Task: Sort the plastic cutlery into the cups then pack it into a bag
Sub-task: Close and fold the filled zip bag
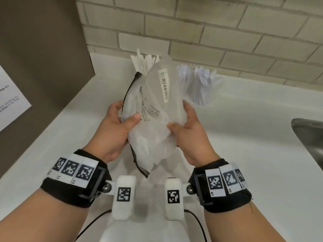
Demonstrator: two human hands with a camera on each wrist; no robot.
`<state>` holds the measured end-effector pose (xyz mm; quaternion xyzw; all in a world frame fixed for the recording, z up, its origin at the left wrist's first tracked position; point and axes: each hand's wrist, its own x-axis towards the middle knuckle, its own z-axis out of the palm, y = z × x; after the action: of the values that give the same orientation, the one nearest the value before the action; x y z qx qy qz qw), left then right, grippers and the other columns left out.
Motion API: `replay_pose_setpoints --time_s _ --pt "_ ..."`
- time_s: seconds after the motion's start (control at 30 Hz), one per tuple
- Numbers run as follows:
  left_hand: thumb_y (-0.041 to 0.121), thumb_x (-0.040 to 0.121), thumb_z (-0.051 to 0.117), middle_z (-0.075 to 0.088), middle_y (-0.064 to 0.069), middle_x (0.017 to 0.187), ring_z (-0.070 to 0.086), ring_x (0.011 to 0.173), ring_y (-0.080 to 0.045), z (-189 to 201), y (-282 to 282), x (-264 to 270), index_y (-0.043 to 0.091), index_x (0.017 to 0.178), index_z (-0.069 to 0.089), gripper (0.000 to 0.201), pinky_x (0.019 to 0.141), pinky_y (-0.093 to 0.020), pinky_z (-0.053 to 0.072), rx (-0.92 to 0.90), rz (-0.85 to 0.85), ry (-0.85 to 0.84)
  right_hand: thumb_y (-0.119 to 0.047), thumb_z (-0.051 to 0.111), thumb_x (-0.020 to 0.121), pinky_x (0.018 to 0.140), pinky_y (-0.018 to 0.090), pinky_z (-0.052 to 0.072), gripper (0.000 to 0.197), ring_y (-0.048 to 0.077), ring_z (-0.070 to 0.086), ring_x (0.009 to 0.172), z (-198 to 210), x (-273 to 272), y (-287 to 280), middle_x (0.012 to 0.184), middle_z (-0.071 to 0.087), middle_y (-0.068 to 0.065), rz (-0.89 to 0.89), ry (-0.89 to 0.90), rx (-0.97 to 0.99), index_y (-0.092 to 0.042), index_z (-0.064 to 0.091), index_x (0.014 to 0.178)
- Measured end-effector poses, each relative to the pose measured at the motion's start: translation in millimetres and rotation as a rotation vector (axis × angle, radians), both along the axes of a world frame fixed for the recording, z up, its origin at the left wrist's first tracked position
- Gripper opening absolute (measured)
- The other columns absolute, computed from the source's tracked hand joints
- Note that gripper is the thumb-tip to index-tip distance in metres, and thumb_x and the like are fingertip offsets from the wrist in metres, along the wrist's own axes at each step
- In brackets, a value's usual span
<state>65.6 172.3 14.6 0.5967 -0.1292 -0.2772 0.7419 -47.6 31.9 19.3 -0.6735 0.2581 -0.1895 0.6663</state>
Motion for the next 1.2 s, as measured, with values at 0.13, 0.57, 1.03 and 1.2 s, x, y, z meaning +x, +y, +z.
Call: replay_pose_setpoints --time_s 0.13,0.57,1.03,1.2 --pt "0.015 0.087 0.064 0.070 -0.009 0.113 0.069 0.101 -0.023 1.5 12.2 -2.9 0.014 0.130 0.052 0.045 0.083 -0.037 0.057 0.054 -0.038 0.013 -0.003 0.051 0.093 0.077 0.041 0.060 0.049 0.022 0.070 0.096 -6.6 -11.9 3.1 0.108 0.071 -0.002 -0.003 -0.006 -0.036 -0.030 0.050 0.133" --pt "-0.032 0.075 0.040 0.062 -0.014 0.070 0.056 0.066 -0.029 5.5 40.3 -12.4 0.020 0.053 0.068 0.063 0.058 -0.032 0.048 -0.115 -0.268 -0.080 -0.015 0.077 0.049 0.083 0.040 0.045 0.019 0.024 0.057 0.115 5.4 -46.4 6.4 0.141 0.049 0.011 0.343 -0.345 0.535 -0.017 0.074 0.068" --pt "0.066 0.050 0.078 0.057 -0.016 0.133 0.056 0.121 -0.033 6.9 64.5 -25.0 0.012 0.134 0.051 0.104 0.102 -0.053 0.041 -0.221 -0.535 0.238 -0.001 0.073 0.056 0.076 0.040 0.059 0.054 0.023 0.069 0.085 3.0 -49.4 31.7 0.094 0.070 0.006 0.050 -0.097 0.136 -0.012 0.058 0.106" --pt "0.026 0.056 0.083 0.068 -0.021 0.103 0.066 0.085 -0.030 10.8 55.0 -45.6 0.022 0.111 0.055 0.062 0.074 -0.042 0.056 0.150 -0.377 -0.147 -0.007 0.071 0.060 0.071 0.041 0.056 0.028 0.023 0.064 0.077 6.5 -52.5 40.8 0.084 0.066 0.009 0.011 -0.073 -0.012 -0.015 0.060 0.084"
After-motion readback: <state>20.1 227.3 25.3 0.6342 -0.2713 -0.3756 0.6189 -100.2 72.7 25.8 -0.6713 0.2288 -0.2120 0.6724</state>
